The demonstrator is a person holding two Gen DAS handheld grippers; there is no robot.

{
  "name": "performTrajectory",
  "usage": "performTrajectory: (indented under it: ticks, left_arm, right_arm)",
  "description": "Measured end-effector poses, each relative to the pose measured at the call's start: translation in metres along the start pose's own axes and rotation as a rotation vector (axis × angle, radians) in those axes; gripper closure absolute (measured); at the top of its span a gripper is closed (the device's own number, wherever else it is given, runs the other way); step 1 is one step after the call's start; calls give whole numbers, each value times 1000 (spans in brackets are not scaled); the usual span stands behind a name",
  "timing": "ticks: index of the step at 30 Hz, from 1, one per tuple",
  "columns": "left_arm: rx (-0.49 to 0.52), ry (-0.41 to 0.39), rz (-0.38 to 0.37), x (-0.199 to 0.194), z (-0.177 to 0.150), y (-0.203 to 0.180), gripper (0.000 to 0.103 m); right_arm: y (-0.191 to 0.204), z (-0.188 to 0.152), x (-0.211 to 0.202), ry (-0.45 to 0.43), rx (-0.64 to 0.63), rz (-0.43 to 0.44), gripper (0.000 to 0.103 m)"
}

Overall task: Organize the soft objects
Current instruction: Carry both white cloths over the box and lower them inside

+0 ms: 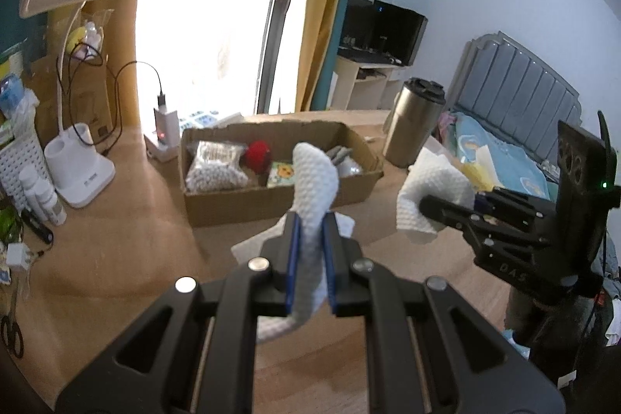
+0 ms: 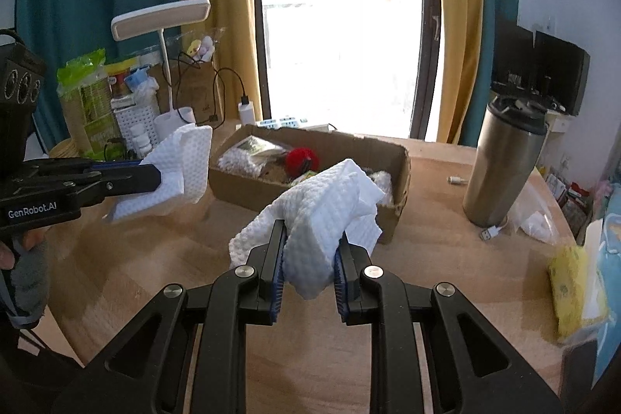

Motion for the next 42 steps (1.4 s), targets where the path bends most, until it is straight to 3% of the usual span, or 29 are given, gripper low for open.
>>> performTrajectory:
  ticks: [24,42]
  left_arm:
    - [0,-39,-25,30,52,0,91]
    - [17,-25,0,83,76,1,91]
  right_arm:
    - [-38,36,32,-23,-10,-14,80]
    - [-68,43,71,-2,7,-3,80]
Point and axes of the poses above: each gripper's, at about its wrist camera, not at the fingertips, and x roughly the way its jaws point, y to its left, z to its top, the point moved 2 cm from there along x, roughly the way its jaws point, and after that the axes turned 14 degrees about -x, right-handed, at the moved point
